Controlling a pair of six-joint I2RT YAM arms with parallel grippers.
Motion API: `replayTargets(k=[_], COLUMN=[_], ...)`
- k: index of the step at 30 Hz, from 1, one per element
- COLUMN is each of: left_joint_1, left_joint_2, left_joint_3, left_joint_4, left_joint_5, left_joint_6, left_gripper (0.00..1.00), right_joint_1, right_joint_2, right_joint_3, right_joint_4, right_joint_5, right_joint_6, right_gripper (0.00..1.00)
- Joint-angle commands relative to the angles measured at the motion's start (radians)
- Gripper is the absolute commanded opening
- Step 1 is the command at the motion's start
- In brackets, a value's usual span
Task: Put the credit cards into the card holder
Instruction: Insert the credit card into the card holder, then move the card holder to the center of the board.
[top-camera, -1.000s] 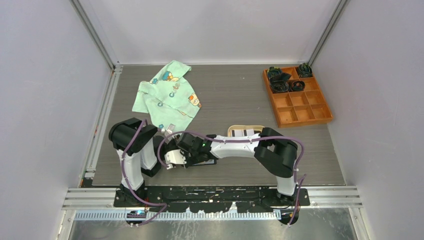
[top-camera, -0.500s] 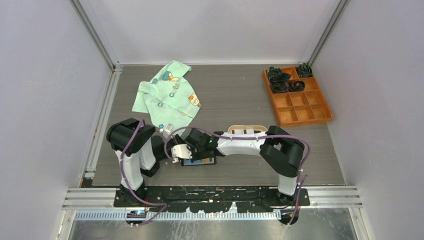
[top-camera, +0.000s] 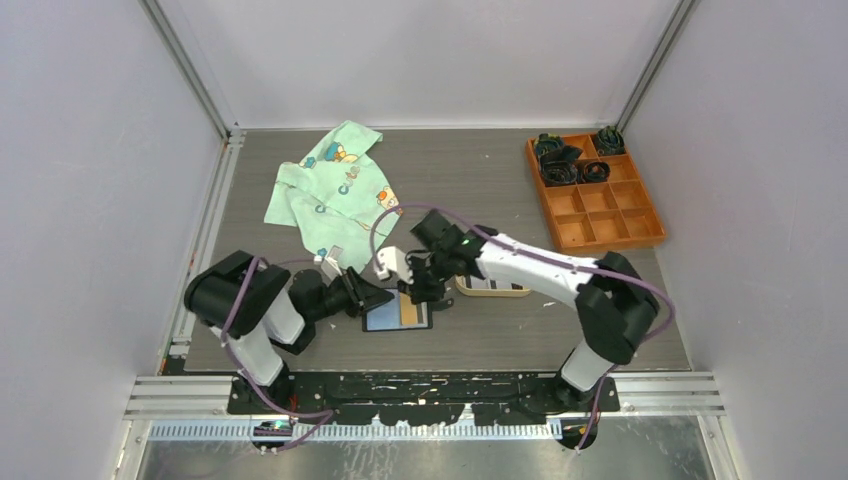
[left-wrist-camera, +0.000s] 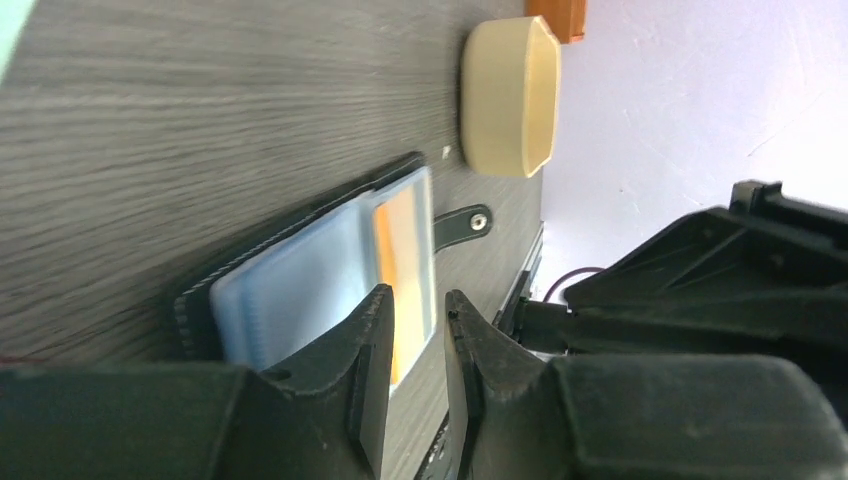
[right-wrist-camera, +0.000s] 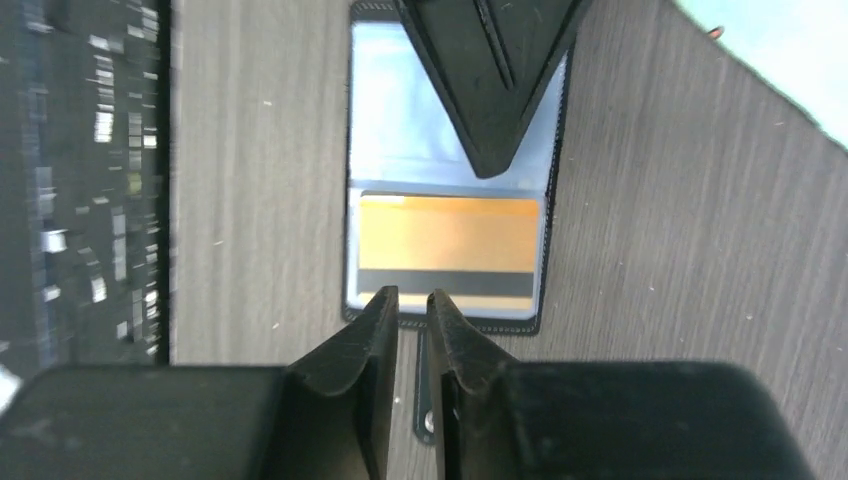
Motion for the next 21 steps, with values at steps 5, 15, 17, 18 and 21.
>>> replayTargets(k=[5, 15, 17, 18, 21], left_joint_1=[0.0, -0.023, -0.022, -0.022, -0.022], left_joint_2=[-0.544, -1.227, -1.263, -1.269, -1.264], left_joint_3=[0.088, 0.29, 0.271, 0.257, 0.198], left_joint_4=[-0.64, -1.48, -1.449, -1.421, -1.309], left_joint_5=[-0.035, -0.217, -0.165, -0.124, -0.043], left_joint_6=[0.194, 0.508, 0.466, 0.435, 0.335], left_gripper=[0.26, 0.65, 0.72, 0.74, 0.77], right_joint_1=[-0.272, -0.577, -0.613, -0.627, -0.646], right_joint_2=[-0.318, -0.556, -0.573, -0.585, -0.626], right_joint_3=[-0.021, -0.18, -0.195, -0.204, -0.238], right_joint_4=[-0.146, -0.158, -0.181, -0.188, -0.192], right_joint_5=[-0.421, -0.659, -0.68, -0.679, -0.642], right_joint_6=[-0.095, -0.064, -0.064, -0.063, -0.064], right_gripper=[0.4, 0.99, 1.0, 1.0, 1.0])
